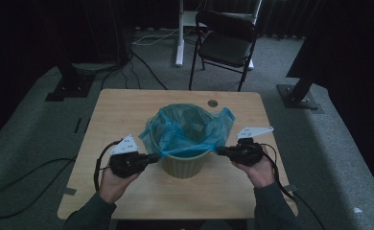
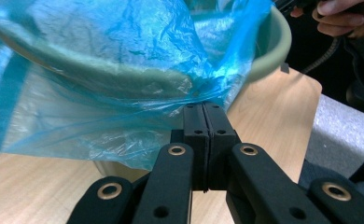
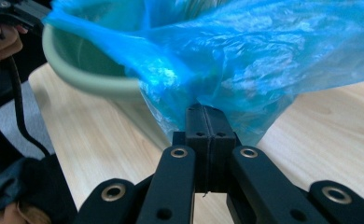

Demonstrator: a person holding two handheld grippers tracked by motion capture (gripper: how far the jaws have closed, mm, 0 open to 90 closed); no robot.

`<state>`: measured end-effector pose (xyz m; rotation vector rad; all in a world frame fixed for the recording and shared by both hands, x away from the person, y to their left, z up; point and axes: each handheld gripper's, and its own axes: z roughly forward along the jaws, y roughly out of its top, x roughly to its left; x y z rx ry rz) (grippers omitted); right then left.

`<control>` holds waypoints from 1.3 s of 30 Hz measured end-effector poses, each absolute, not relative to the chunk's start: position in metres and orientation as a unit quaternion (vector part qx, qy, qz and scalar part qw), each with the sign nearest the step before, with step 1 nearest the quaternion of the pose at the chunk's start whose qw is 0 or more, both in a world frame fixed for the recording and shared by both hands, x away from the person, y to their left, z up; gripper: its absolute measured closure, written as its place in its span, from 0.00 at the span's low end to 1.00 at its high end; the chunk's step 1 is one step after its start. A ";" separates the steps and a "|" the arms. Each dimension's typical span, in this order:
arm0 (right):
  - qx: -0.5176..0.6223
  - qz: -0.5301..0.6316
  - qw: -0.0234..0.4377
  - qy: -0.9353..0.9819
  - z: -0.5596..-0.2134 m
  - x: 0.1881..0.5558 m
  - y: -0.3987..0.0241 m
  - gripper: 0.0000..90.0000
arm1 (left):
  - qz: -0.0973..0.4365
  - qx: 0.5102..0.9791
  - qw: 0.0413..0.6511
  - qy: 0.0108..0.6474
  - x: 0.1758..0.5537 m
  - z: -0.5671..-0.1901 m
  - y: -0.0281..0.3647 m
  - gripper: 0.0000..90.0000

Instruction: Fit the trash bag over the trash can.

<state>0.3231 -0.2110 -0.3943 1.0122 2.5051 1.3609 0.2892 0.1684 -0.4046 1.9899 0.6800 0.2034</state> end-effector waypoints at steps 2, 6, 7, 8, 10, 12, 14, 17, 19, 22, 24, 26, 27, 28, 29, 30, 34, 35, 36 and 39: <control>0.333 0.447 0.054 0.828 -0.399 0.323 -0.212 1.00 | 0.080 0.824 0.489 0.276 0.288 -0.407 0.165 0.99; 0.338 0.444 0.039 0.829 -0.406 0.324 -0.213 1.00 | 0.076 0.833 0.477 0.268 0.288 -0.412 0.156 0.99; 0.338 0.444 0.039 0.829 -0.406 0.324 -0.213 1.00 | 0.076 0.833 0.477 0.268 0.288 -0.412 0.156 0.99; 0.338 0.442 0.039 0.830 -0.408 0.325 -0.212 1.00 | 0.074 0.836 0.473 0.268 0.289 -0.415 0.153 0.99; 0.341 0.439 0.036 0.830 -0.412 0.328 -0.212 1.00 | 0.075 0.837 0.470 0.269 0.291 -0.419 0.151 0.99; 0.347 0.434 0.042 0.830 -0.415 0.330 -0.213 1.00 | 0.079 0.839 0.465 0.273 0.292 -0.422 0.151 0.99; 0.357 0.425 0.051 0.831 -0.417 0.331 -0.217 1.00 | 0.078 0.839 0.462 0.278 0.293 -0.426 0.154 0.99; 0.372 0.429 0.051 0.822 -0.420 0.333 -0.226 1.00 | 0.079 0.834 0.464 0.288 0.294 -0.428 0.160 0.99; 0.378 0.435 0.049 0.816 -0.420 0.333 -0.231 1.00 | 0.081 0.829 0.468 0.295 0.295 -0.427 0.164 0.97; 0.379 0.434 0.057 0.815 -0.417 0.331 -0.234 0.93 | 0.088 0.820 0.480 0.299 0.292 -0.423 0.171 0.89; 0.375 0.436 0.064 0.816 -0.414 0.329 -0.238 0.85 | 0.092 0.814 0.493 0.293 0.289 -0.419 0.177 0.83; 0.375 0.438 0.067 0.814 -0.409 0.326 -0.242 0.81 | 0.102 0.809 0.499 0.292 0.285 -0.414 0.185 0.79; 0.375 0.442 0.072 0.812 -0.407 0.325 -0.246 0.79 | 0.105 0.807 0.502 0.294 0.284 -0.412 0.188 0.78; 0.373 0.445 0.073 0.811 -0.405 0.323 -0.249 0.77 | 0.107 0.804 0.505 0.296 0.283 -0.411 0.191 0.77; 0.372 0.446 0.073 0.811 -0.403 0.322 -0.251 0.75 | 0.109 0.802 0.507 0.297 0.283 -0.409 0.194 0.76; 0.372 0.447 0.076 0.810 -0.401 0.321 -0.254 0.73 | 0.112 0.798 0.510 0.301 0.284 -0.408 0.196 0.75; 0.362 0.451 0.087 0.811 -0.394 0.316 -0.261 0.69 | 0.122 0.789 0.518 0.306 0.287 -0.401 0.202 0.73; 0.360 0.451 0.089 0.812 -0.393 0.315 -0.261 0.68 | 0.125 0.788 0.519 0.307 0.288 -0.399 0.203 0.72; 0.358 0.452 0.092 0.812 -0.392 0.314 -0.262 0.67 | 0.127 0.787 0.521 0.307 0.289 -0.398 0.203 0.72; 0.356 0.467 0.099 0.804 -0.386 0.314 -0.265 0.66 | 0.133 0.782 0.526 0.306 0.294 -0.392 0.201 0.71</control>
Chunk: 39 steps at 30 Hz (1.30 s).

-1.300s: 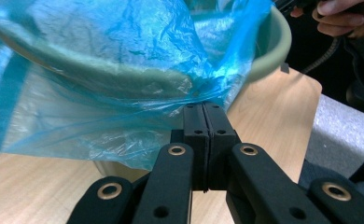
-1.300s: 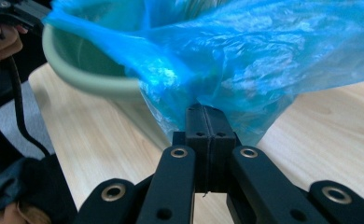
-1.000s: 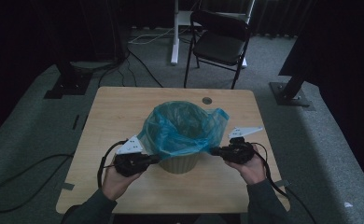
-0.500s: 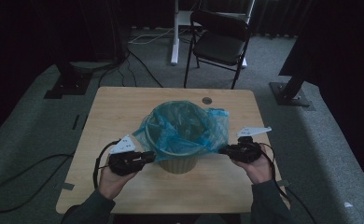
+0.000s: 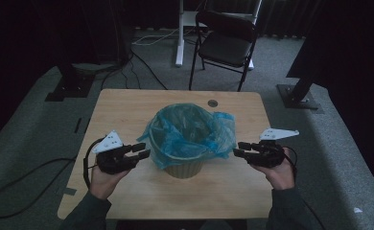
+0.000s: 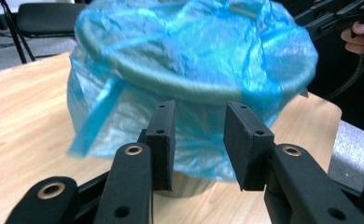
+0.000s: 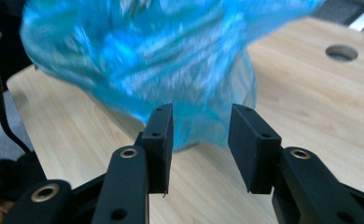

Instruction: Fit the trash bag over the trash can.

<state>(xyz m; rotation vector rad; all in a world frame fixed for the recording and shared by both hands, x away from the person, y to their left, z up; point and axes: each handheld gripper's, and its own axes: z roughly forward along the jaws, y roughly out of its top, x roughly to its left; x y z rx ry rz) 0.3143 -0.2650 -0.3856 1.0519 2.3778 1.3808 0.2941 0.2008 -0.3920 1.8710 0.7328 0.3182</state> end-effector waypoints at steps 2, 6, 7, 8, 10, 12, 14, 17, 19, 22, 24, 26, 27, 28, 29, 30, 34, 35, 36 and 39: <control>0.356 0.475 0.103 0.798 -0.381 0.316 -0.265 0.65 | 0.135 0.779 0.530 0.306 0.297 -0.389 0.199 0.69; 0.362 0.490 0.110 0.785 -0.373 0.326 -0.262 0.64 | 0.141 0.773 0.539 0.304 0.300 -0.382 0.198 0.68; 0.367 0.495 0.109 0.780 -0.371 0.329 -0.261 0.63 | 0.141 0.768 0.547 0.301 0.303 -0.377 0.197 0.68; 0.371 0.499 0.110 0.776 -0.370 0.333 -0.261 0.63 | 0.141 0.768 0.547 0.301 0.303 -0.377 0.197 0.67; 0.379 0.503 0.104 0.770 -0.369 0.340 -0.260 0.62 | 0.142 0.768 0.549 0.297 0.306 -0.371 0.194 0.67; 0.387 0.498 0.096 0.770 -0.371 0.348 -0.258 0.64 | 0.143 0.770 0.550 0.291 0.310 -0.367 0.187 0.67; 0.386 0.493 0.087 0.775 -0.374 0.353 -0.255 0.80 | 0.143 0.771 0.550 0.288 0.312 -0.366 0.182 0.67; 0.399 0.480 0.088 0.776 -0.380 0.356 -0.255 0.97 | 0.141 0.774 0.548 0.285 0.314 -0.367 0.177 0.67; 0.413 0.467 0.085 0.777 -0.387 0.359 -0.256 1.00 | 0.140 0.775 0.547 0.285 0.314 -0.368 0.175 0.67; 0.421 0.452 0.085 0.782 -0.395 0.360 -0.257 1.00 | 0.140 0.775 0.546 0.285 0.315 -0.369 0.175 0.67; 0.426 0.440 0.078 0.787 -0.403 0.360 -0.257 1.00 | 0.140 0.775 0.545 0.287 0.315 -0.369 0.175 0.67; 0.431 0.424 0.072 0.793 -0.414 0.360 -0.257 1.00 | 0.142 0.775 0.543 0.289 0.316 -0.370 0.176 0.67; 0.432 0.418 0.068 0.796 -0.417 0.360 -0.257 1.00 | 0.143 0.775 0.543 0.290 0.316 -0.370 0.176 0.67; 0.433 0.412 0.068 0.799 -0.421 0.360 -0.256 1.00 | 0.143 0.774 0.543 0.292 0.316 -0.371 0.177 0.67; 0.434 0.404 0.066 0.803 -0.424 0.360 -0.256 1.00 | 0.143 0.773 0.544 0.294 0.317 -0.371 0.178 0.67; 0.434 0.404 0.066 0.803 -0.424 0.360 -0.256 1.00 | 0.143 0.773 0.544 0.294 0.317 -0.371 0.178 0.67; 0.431 0.389 0.045 0.813 -0.435 0.359 -0.254 1.00 | 0.146 0.769 0.544 0.303 0.318 -0.371 0.182 0.67; 0.430 0.388 0.044 0.814 -0.435 0.359 -0.254 1.00 | 0.145 0.766 0.546 0.305 0.319 -0.371 0.183 0.67; 0.430 0.391 0.045 0.812 -0.434 0.358 -0.255 0.99 | 0.146 0.767 0.546 0.304 0.319 -0.370 0.183 0.67; 0.435 0.407 0.060 0.801 -0.424 0.356 -0.259 0.88 | 0.146 0.769 0.546 0.299 0.320 -0.367 0.178 0.66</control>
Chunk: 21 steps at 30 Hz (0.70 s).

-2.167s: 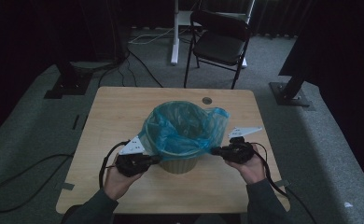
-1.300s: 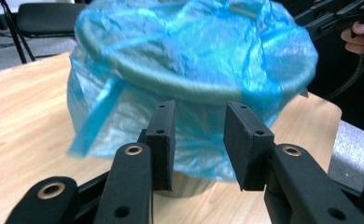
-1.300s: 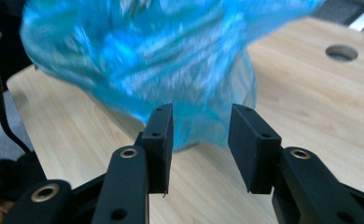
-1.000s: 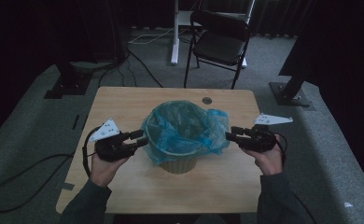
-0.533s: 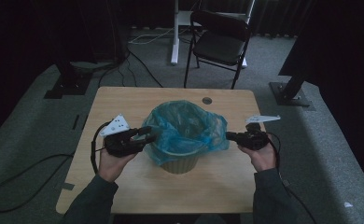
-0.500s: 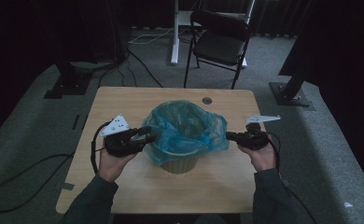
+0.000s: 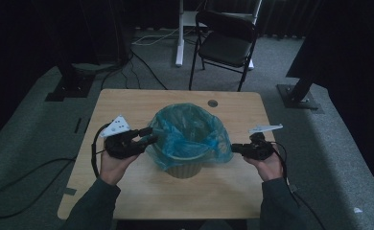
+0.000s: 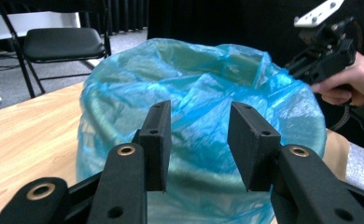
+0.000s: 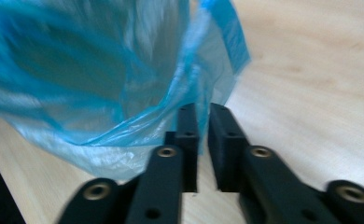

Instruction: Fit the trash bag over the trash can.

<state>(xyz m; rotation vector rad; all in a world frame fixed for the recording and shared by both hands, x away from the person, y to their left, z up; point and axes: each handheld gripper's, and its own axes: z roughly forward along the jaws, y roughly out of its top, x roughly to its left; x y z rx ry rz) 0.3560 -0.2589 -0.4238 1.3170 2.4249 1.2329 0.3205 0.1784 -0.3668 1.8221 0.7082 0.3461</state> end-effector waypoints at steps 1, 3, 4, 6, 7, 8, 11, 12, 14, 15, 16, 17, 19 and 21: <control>0.434 0.414 0.064 0.798 -0.420 0.355 -0.260 0.85 | 0.147 0.770 0.546 0.296 0.321 -0.366 0.177 0.66; 0.433 0.426 0.076 0.791 -0.411 0.353 -0.263 0.81 | 0.141 0.771 0.549 0.289 0.323 -0.365 0.174 0.64; 0.433 0.426 0.076 0.791 -0.411 0.353 -0.263 0.81 | 0.141 0.771 0.549 0.289 0.323 -0.365 0.174 0.63; 0.432 0.442 0.091 0.781 -0.400 0.350 -0.267 0.78 | 0.137 0.777 0.544 0.284 0.326 -0.365 0.169 0.61; 0.432 0.442 0.091 0.781 -0.400 0.350 -0.267 0.78 | 0.134 0.783 0.539 0.280 0.328 -0.365 0.166 0.61; 0.429 0.450 0.094 0.778 -0.395 0.349 -0.267 0.77 | 0.138 0.787 0.533 0.280 0.329 -0.366 0.162 0.61; 0.412 0.464 0.095 0.779 -0.388 0.346 -0.264 0.75 | 0.145 0.793 0.521 0.280 0.332 -0.370 0.159 0.78; 0.407 0.466 0.095 0.780 -0.387 0.345 -0.262 0.75 | 0.149 0.794 0.519 0.280 0.332 -0.371 0.159 0.85; 0.398 0.469 0.093 0.783 -0.386 0.345 -0.258 0.74 | 0.151 0.796 0.515 0.280 0.331 -0.373 0.160 0.94; 0.394 0.471 0.091 0.784 -0.386 0.345 -0.256 0.74 | 0.157 0.796 0.514 0.279 0.330 -0.374 0.161 0.98; 0.394 0.471 0.091 0.784 -0.386 0.345 -0.256 0.74 | 0.160 0.795 0.514 0.279 0.329 -0.374 0.162 0.99; 0.390 0.472 0.091 0.785 -0.385 0.344 -0.254 0.74 | 0.164 0.794 0.514 0.281 0.328 -0.374 0.163 0.99; 0.384 0.476 0.092 0.786 -0.384 0.344 -0.250 0.74 | 0.171 0.792 0.514 0.283 0.325 -0.373 0.167 1.00; 0.380 0.478 0.092 0.787 -0.382 0.343 -0.247 0.73 | 0.178 0.788 0.514 0.289 0.323 -0.373 0.172 1.00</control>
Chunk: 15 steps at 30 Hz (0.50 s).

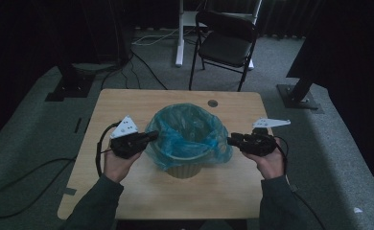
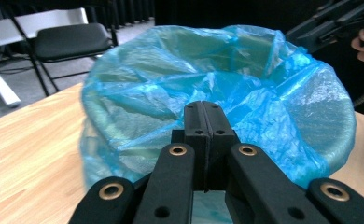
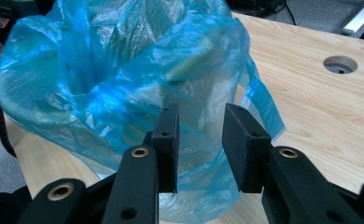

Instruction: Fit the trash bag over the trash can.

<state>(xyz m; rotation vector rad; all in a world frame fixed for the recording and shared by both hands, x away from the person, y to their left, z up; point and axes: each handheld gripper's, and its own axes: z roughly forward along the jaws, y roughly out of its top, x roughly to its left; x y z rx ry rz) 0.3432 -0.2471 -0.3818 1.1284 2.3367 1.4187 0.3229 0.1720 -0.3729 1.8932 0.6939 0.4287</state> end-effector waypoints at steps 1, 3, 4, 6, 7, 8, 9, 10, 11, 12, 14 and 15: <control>0.376 0.479 0.093 0.788 -0.380 0.343 -0.246 0.74 | 0.181 0.786 0.514 0.291 0.322 -0.373 0.174 1.00; 0.375 0.479 0.094 0.789 -0.379 0.342 -0.245 0.74 | 0.187 0.783 0.511 0.301 0.321 -0.375 0.182 1.00; 0.372 0.479 0.093 0.790 -0.379 0.342 -0.244 0.74 | 0.185 0.781 0.512 0.306 0.320 -0.376 0.185 1.00; 0.370 0.478 0.091 0.792 -0.380 0.342 -0.243 0.74 | 0.185 0.774 0.510 0.326 0.321 -0.382 0.194 1.00; 0.370 0.478 0.091 0.792 -0.380 0.342 -0.243 0.74 | 0.185 0.774 0.510 0.326 0.321 -0.382 0.194 1.00; 0.367 0.477 0.089 0.794 -0.380 0.343 -0.242 0.73 | 0.183 0.774 0.508 0.332 0.322 -0.385 0.196 1.00; 0.365 0.475 0.087 0.796 -0.381 0.343 -0.240 0.73 | 0.182 0.774 0.506 0.335 0.323 -0.387 0.198 1.00; 0.359 0.473 0.085 0.800 -0.382 0.343 -0.237 0.73 | 0.180 0.773 0.504 0.341 0.324 -0.390 0.199 1.00; 0.359 0.473 0.085 0.800 -0.382 0.343 -0.237 0.73 | 0.179 0.773 0.502 0.344 0.325 -0.393 0.201 1.00; 0.356 0.471 0.084 0.803 -0.383 0.344 -0.236 0.72 | 0.176 0.774 0.500 0.347 0.326 -0.395 0.201 1.00; 0.354 0.470 0.081 0.804 -0.384 0.345 -0.234 0.72 | 0.171 0.775 0.496 0.352 0.328 -0.400 0.202 1.00; 0.352 0.470 0.080 0.805 -0.384 0.346 -0.233 0.72 | 0.170 0.777 0.492 0.354 0.329 -0.402 0.202 1.00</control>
